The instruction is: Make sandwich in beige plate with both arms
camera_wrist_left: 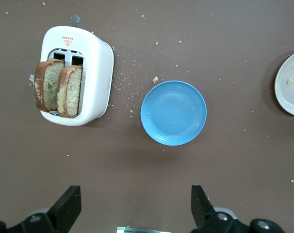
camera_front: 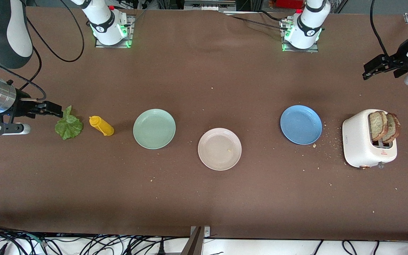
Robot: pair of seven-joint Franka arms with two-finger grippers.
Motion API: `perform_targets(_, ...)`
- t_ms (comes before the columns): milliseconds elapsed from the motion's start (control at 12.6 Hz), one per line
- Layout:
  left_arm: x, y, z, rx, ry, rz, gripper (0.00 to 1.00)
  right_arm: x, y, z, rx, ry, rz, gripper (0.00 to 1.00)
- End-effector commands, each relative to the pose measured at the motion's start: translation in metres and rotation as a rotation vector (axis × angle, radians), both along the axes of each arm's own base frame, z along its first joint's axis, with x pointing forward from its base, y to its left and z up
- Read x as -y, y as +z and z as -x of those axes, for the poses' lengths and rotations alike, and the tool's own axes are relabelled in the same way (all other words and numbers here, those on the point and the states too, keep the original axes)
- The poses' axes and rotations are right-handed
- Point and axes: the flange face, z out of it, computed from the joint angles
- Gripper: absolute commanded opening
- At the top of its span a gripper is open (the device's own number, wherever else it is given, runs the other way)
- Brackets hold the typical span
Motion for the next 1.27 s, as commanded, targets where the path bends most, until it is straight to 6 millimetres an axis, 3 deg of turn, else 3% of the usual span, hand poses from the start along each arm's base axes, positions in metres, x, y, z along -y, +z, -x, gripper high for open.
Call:
perform_targets(0,0.0033,0.0006,0.0007,-0.001,-0.009,0.024,1.00,0.0015,0.0047,0.0003,0.002,-0.008,0.007,1.00)
perform_targets(1194,0.0033,-0.0003,0.0004,-0.004,-0.008,0.024,1.00,0.0019,0.0046,0.0005,0.001,0.002,0.000,1.00)
